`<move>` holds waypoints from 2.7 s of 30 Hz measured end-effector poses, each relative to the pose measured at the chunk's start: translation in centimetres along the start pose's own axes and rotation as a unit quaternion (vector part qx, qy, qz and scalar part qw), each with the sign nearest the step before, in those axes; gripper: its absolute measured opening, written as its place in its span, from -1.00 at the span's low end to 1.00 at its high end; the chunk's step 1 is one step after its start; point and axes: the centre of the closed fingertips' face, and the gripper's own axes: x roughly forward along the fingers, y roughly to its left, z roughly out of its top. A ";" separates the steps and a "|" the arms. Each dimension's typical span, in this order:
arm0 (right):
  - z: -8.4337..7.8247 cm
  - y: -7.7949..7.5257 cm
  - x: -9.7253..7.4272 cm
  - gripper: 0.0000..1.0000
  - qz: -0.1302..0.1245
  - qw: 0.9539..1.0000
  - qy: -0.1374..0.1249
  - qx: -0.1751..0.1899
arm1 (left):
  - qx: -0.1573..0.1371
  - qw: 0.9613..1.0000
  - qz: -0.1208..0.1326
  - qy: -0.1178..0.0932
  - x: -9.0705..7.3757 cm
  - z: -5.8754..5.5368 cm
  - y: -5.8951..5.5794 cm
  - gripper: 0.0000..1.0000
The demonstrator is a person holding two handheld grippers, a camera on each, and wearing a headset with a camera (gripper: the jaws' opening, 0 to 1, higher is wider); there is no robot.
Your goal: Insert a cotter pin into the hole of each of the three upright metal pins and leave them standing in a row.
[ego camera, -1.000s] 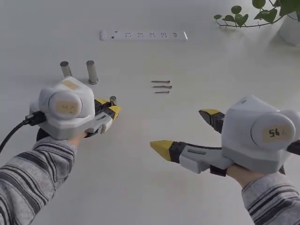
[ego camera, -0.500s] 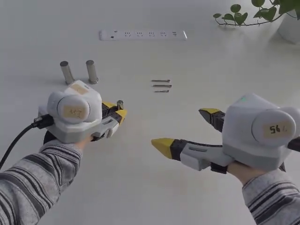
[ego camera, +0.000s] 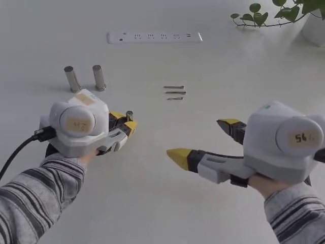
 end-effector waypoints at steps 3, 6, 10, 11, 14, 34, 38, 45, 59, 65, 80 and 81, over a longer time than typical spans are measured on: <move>0.0 -0.1 0.1 0.52 0.003 1.000 0.005 -0.003 | -0.007 1.000 -0.004 0.004 0.0 -0.3 -0.2 -0.75; 0.1 -0.5 0.1 0.49 0.004 1.000 0.012 -0.014 | 0.000 1.000 -0.005 0.004 -0.1 -0.2 -0.3 -0.72; -0.4 -1.3 0.5 0.41 0.008 0.999 0.035 -0.033 | -0.004 1.000 -0.003 0.007 -0.3 -0.3 -0.3 -0.52; -0.5 -1.4 0.6 0.39 0.012 0.998 0.040 -0.036 | -0.007 1.000 -0.002 0.007 -0.5 -0.2 -0.2 -0.49; -0.4 -1.9 0.9 0.31 0.018 0.998 0.049 -0.043 | -0.017 1.000 -0.002 0.004 -1.3 0.2 -0.4 -0.34; 1.7 -4.7 5.7 -0.13 0.081 0.971 0.159 -0.162 | -0.060 0.997 0.035 0.027 -6.5 0.1 -0.8 0.42; 1.8 -5.1 6.9 -0.16 0.093 0.965 0.176 -0.172 | -0.067 0.996 0.048 0.019 -7.1 0.5 -0.5 0.50; 1.6 -6.0 9.1 -0.30 0.102 0.952 0.208 -0.202 | -0.076 0.995 0.066 -0.001 -7.8 1.5 -0.2 0.65; 1.4 -6.7 12.3 -0.50 0.123 0.937 0.239 -0.222 | -0.083 0.994 0.072 0.003 -8.7 1.0 0.6 0.63; 1.2 -6.7 13.3 -0.57 0.125 0.931 0.248 -0.236 | -0.086 0.994 0.071 0.003 -8.8 0.9 0.8 0.60; 0.6 -6.8 13.8 -0.78 0.143 0.916 0.284 -0.244 | -0.084 0.994 0.068 0.016 -9.0 -0.2 0.6 0.52; 0.7 -7.0 13.8 -0.79 0.137 0.917 0.286 -0.243 | -0.084 0.994 0.066 0.015 -9.0 -0.1 0.5 0.52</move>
